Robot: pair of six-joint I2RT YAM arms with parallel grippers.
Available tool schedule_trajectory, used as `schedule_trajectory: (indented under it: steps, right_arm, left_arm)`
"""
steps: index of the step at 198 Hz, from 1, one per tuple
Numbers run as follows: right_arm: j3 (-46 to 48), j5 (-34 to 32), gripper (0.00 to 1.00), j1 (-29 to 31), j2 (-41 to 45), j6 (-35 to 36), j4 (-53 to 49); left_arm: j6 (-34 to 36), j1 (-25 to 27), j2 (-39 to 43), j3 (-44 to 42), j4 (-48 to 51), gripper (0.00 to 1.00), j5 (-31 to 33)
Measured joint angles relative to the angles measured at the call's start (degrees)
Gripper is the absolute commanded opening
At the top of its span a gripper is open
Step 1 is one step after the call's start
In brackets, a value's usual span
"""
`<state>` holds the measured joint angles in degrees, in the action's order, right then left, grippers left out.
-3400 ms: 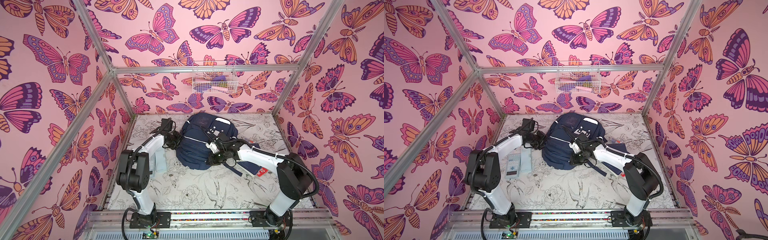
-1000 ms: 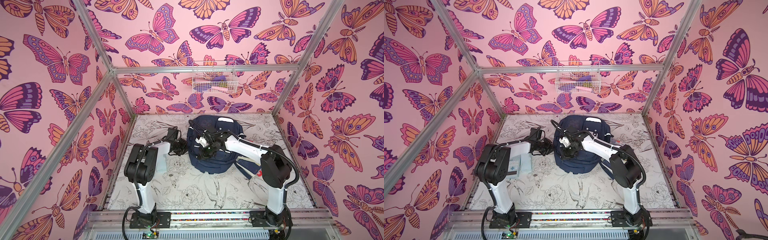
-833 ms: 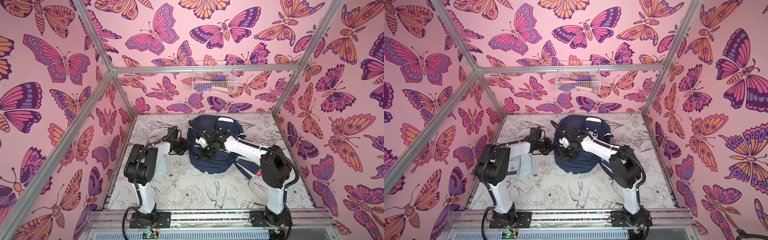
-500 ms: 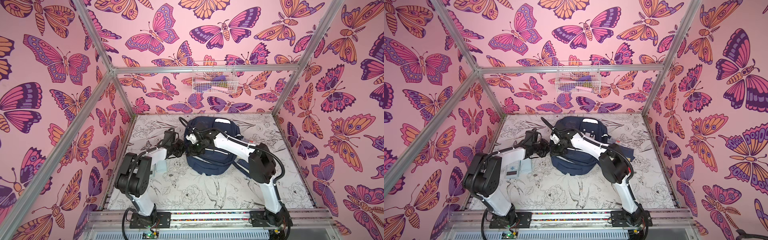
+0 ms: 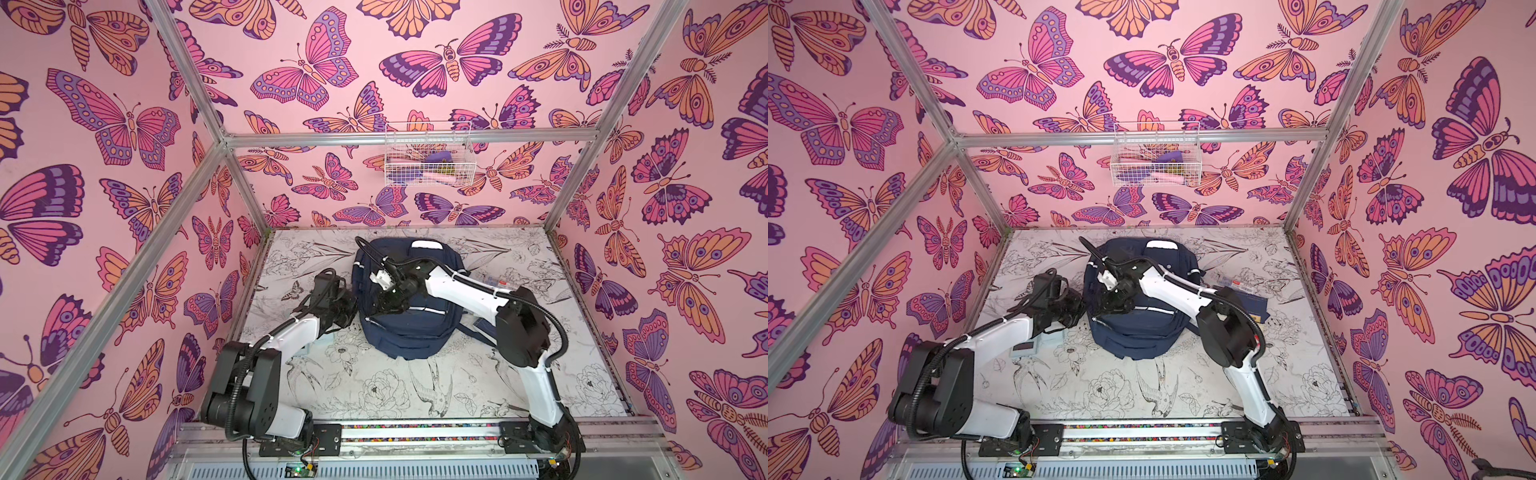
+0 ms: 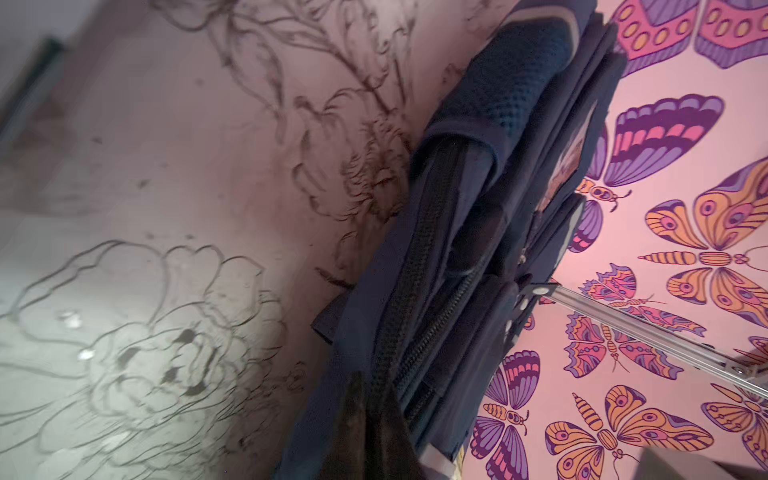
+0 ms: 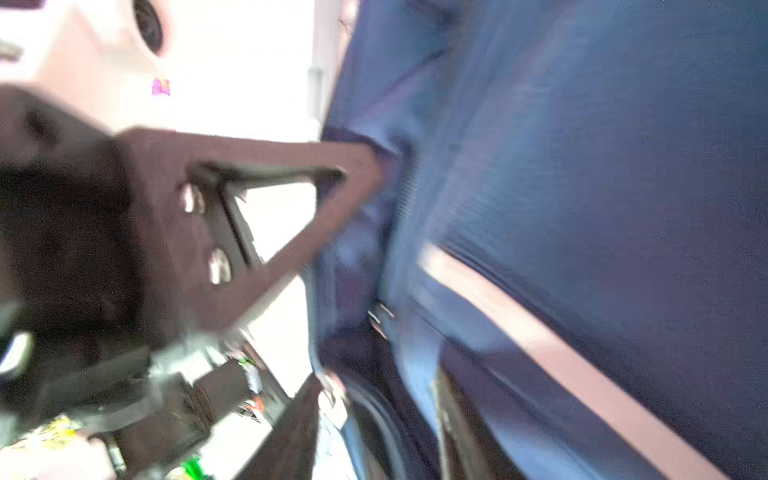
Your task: Pack the student bag
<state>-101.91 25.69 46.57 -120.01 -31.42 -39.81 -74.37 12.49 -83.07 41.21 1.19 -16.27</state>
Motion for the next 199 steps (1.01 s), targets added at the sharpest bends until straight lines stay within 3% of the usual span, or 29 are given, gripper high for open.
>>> schedule_trajectory:
  steps: [21,39,67,81,100,127,146,168,199]
  right_arm:
    - [6.5,-2.8,0.62,-0.3,7.8,1.5,-1.2]
    - [9.9,-6.3,0.66,-0.4,14.2,2.6,-2.7]
    - [12.5,-21.6,0.79,-0.9,22.6,2.2,-8.2]
    - [15.5,-28.7,0.8,-3.1,25.7,0.3,-9.7]
    - [22.7,-33.6,0.8,-11.5,29.9,-3.2,-10.3]
    - [33.2,-34.9,0.77,-27.7,33.7,-8.6,-10.0]
    - [40.9,-32.1,0.74,-38.6,37.5,-11.5,-7.4]
    - [48.1,-29.0,0.75,-46.8,42.8,-14.2,-4.2]
    - [52.2,-26.4,0.75,-52.5,46.3,-15.6,-0.6]
  left_arm:
    - [0.9,-0.3,0.2,-1.2,-0.3,0.0,-0.7]
    - [2.4,0.3,0.8,-1.1,-0.9,0.21,-0.9]
    - [6.7,2.8,1.7,1.7,1.4,0.48,-0.2]
    - [9.2,4.7,2.9,3.8,4.4,0.55,1.4]
    - [12.9,7.4,4.7,7.2,9.5,0.58,4.3]
    - [18.6,9.8,6.7,11.4,15.0,0.64,6.7]
    - [22.1,11.0,8.2,13.7,17.4,0.65,7.6]
    - [25.2,11.9,9.1,15.5,19.6,0.66,8.8]
    - [27.5,12.7,9.1,16.2,21.4,0.63,8.8]
